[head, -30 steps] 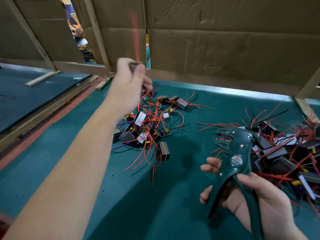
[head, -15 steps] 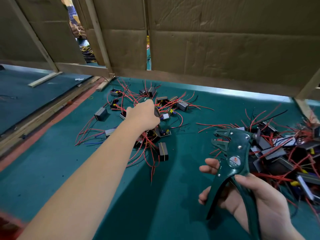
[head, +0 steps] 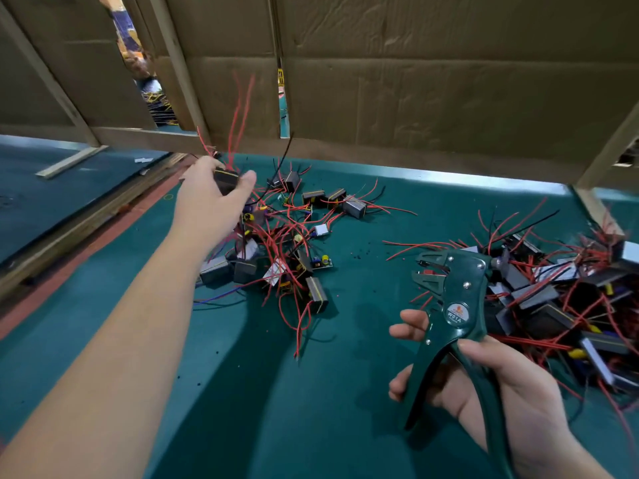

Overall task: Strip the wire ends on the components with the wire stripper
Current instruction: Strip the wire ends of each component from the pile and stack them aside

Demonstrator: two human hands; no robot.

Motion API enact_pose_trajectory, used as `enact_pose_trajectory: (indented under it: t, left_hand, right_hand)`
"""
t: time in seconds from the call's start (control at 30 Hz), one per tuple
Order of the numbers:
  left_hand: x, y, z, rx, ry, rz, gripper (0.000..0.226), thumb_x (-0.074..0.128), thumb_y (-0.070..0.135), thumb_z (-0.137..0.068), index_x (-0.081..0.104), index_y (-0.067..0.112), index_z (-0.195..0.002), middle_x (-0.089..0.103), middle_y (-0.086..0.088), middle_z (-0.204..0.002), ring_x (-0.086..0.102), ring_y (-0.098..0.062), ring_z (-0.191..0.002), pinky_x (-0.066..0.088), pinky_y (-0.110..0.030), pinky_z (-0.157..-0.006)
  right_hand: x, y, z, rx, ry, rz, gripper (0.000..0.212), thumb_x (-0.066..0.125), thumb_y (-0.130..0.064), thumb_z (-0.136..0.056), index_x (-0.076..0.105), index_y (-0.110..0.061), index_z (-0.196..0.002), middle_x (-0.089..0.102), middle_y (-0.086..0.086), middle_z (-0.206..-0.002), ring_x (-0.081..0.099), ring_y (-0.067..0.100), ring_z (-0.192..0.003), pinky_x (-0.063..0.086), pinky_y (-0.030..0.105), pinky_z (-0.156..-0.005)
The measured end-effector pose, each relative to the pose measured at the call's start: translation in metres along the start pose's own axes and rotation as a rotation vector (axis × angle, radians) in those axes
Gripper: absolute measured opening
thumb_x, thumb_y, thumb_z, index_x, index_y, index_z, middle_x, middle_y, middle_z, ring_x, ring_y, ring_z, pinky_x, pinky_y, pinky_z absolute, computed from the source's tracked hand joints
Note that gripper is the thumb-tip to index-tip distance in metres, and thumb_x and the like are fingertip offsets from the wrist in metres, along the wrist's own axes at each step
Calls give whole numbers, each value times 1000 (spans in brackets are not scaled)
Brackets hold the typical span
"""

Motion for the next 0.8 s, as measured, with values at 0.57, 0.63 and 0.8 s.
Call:
enact_pose_trajectory:
  t: [0.57, 0.63, 0.8]
  left_hand:
    - [204, 59, -27, 305, -700, -590, 50, 71, 57, -76, 53, 13, -90, 56, -9, -111, 54, -31, -107, 44, -49, -93]
    - [211, 50, -23, 311, -671, -601, 44, 70, 54, -79, 48, 17, -91, 53, -7, -114, 52, -31, -108, 40, -52, -93]
    - [187, 57, -33, 400, -520, -378, 34, 73, 33, -82, 44, 15, -83, 48, -6, -93, 53, -31, -95, 37, -33, -74]
  right_hand:
    - [-8, 4, -16, 120, 36, -157, 91, 94, -21, -12, 72, 6, -96, 64, 31, -106, 58, 51, -56, 50, 60, -60]
    - [-9, 5, -18, 124, 40, -156, 90, 94, -21, -9, 72, 5, -93, 65, 30, -103, 58, 50, -55, 49, 59, -60]
    - [-11, 5, -20, 95, 42, -149, 89, 94, -23, -11, 72, 5, -92, 65, 28, -102, 57, 49, -55, 48, 59, -60]
Point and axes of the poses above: each hand's wrist, its own z-axis away from the middle knuckle, its own x-axis out of the palm, y = z × x, the point moved 7 cm from there along -z, towards the middle knuckle
